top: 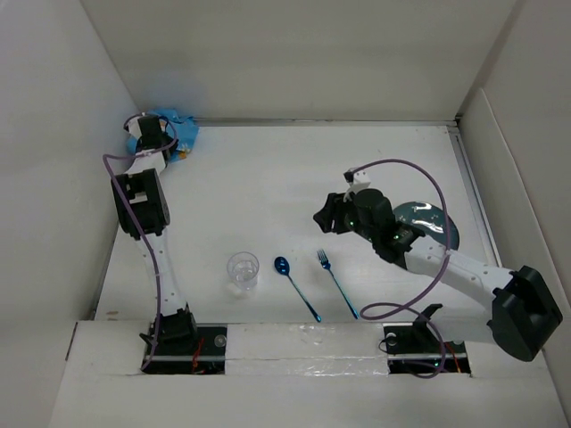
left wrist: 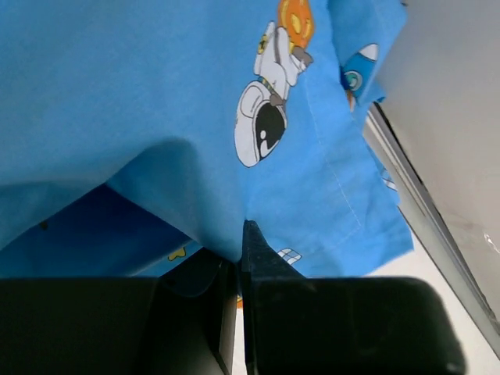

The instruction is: Set the dinner table for one person

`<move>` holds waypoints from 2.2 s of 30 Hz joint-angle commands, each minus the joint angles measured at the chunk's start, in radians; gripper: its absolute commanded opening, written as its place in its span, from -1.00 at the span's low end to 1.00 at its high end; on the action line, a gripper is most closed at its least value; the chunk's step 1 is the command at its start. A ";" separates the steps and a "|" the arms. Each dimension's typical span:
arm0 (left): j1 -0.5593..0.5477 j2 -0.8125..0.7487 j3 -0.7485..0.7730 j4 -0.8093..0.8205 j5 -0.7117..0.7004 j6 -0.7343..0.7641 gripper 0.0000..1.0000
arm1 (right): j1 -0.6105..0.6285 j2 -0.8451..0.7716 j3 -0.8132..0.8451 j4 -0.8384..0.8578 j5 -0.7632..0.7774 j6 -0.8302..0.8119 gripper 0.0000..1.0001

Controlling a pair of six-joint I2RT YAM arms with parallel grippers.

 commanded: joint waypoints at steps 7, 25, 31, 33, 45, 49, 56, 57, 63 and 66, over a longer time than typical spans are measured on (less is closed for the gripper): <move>-0.128 -0.267 0.099 0.074 0.306 0.171 -1.00 | 0.026 0.034 0.122 0.065 -0.007 0.001 -0.40; -0.517 -0.350 0.476 -0.592 0.577 0.728 -1.00 | 0.026 -0.054 0.255 -0.102 0.158 -0.033 0.54; -0.656 -0.108 0.462 -0.702 0.502 0.833 0.37 | 0.015 0.017 0.232 -0.111 0.224 -0.002 0.68; -0.656 -0.085 0.441 -0.707 0.507 0.801 0.61 | -0.009 0.025 0.193 -0.091 0.226 -0.002 0.63; -0.580 -0.482 -0.234 -0.129 0.136 0.368 0.47 | -0.149 0.139 0.106 0.031 0.198 0.077 -0.97; -0.512 -0.525 -0.392 -0.034 -0.015 0.243 0.61 | -0.158 0.230 0.110 -0.015 0.223 0.114 0.06; -0.315 -0.398 -0.428 0.114 0.234 -0.001 0.69 | -0.189 0.414 0.167 -0.078 0.238 0.129 0.35; -0.303 -0.378 -0.411 0.101 0.226 0.005 0.69 | -0.189 0.430 0.178 -0.106 0.226 0.136 0.36; -0.303 -0.270 -0.314 0.060 0.200 0.032 0.65 | -0.164 0.520 0.244 -0.191 0.290 0.159 0.26; -0.303 -0.223 -0.271 0.051 0.197 0.037 0.60 | -0.140 0.549 0.281 -0.257 0.321 0.180 0.07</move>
